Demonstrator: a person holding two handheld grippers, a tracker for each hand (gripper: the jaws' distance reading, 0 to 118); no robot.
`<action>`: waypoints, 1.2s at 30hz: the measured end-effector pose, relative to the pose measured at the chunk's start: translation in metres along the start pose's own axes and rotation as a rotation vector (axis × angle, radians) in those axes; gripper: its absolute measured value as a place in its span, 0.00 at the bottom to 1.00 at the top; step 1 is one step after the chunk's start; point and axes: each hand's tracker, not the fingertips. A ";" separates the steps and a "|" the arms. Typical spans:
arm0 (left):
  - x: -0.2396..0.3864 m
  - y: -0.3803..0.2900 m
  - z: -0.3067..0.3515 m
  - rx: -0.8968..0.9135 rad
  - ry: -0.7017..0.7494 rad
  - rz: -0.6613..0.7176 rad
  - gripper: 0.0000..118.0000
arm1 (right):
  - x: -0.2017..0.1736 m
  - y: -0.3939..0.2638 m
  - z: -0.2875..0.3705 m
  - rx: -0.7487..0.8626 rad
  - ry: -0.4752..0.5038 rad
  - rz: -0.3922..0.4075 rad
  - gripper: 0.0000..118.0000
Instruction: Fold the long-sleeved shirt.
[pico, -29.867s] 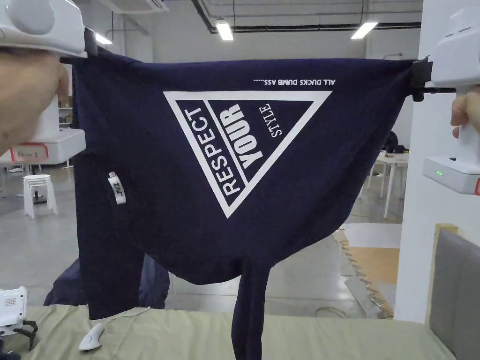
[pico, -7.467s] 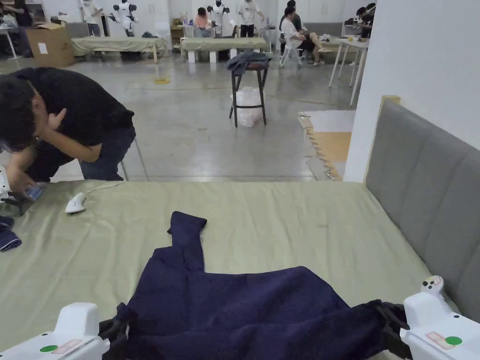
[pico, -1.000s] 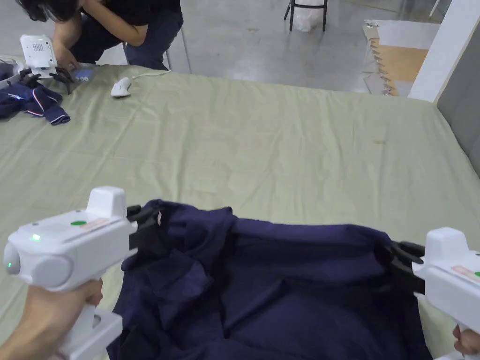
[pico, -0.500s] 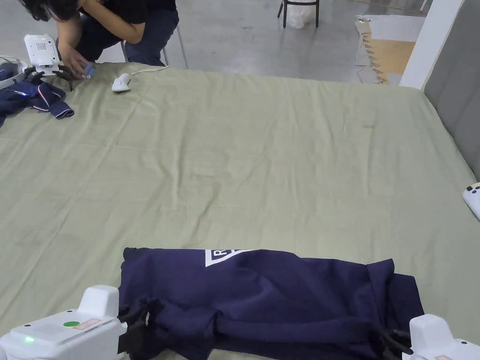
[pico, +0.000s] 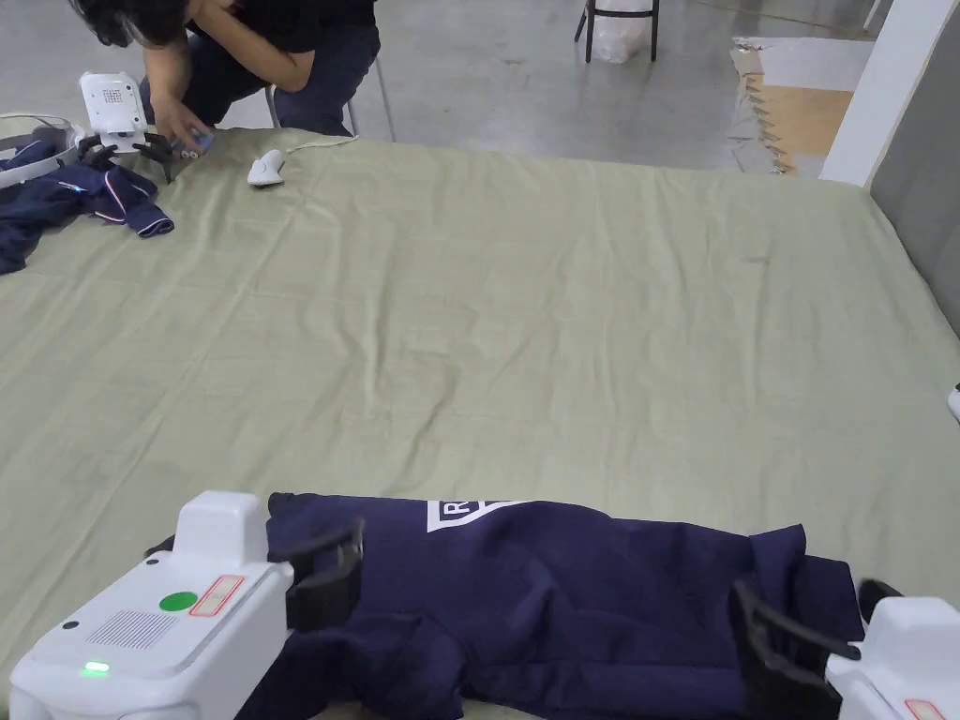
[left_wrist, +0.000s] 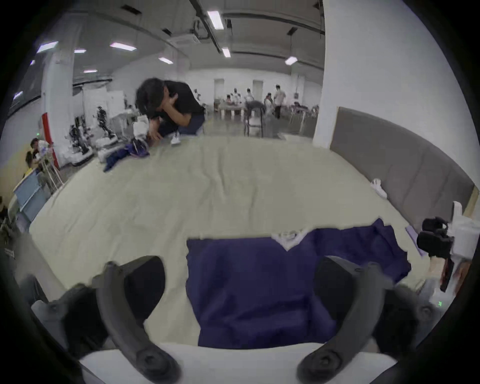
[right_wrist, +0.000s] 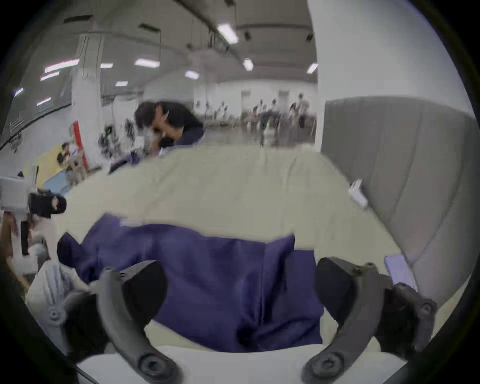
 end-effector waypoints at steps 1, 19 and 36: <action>0.003 0.001 -0.004 0.016 -0.022 0.006 0.46 | -0.010 0.004 0.000 0.041 -0.005 0.000 0.46; -0.209 -0.030 -0.147 -0.456 -0.637 0.679 0.94 | -0.058 0.015 -0.002 0.059 -0.018 -0.002 0.00; -0.159 -0.107 -0.226 -0.716 -0.762 0.718 0.23 | -0.084 0.019 -0.023 0.029 0.004 0.023 0.00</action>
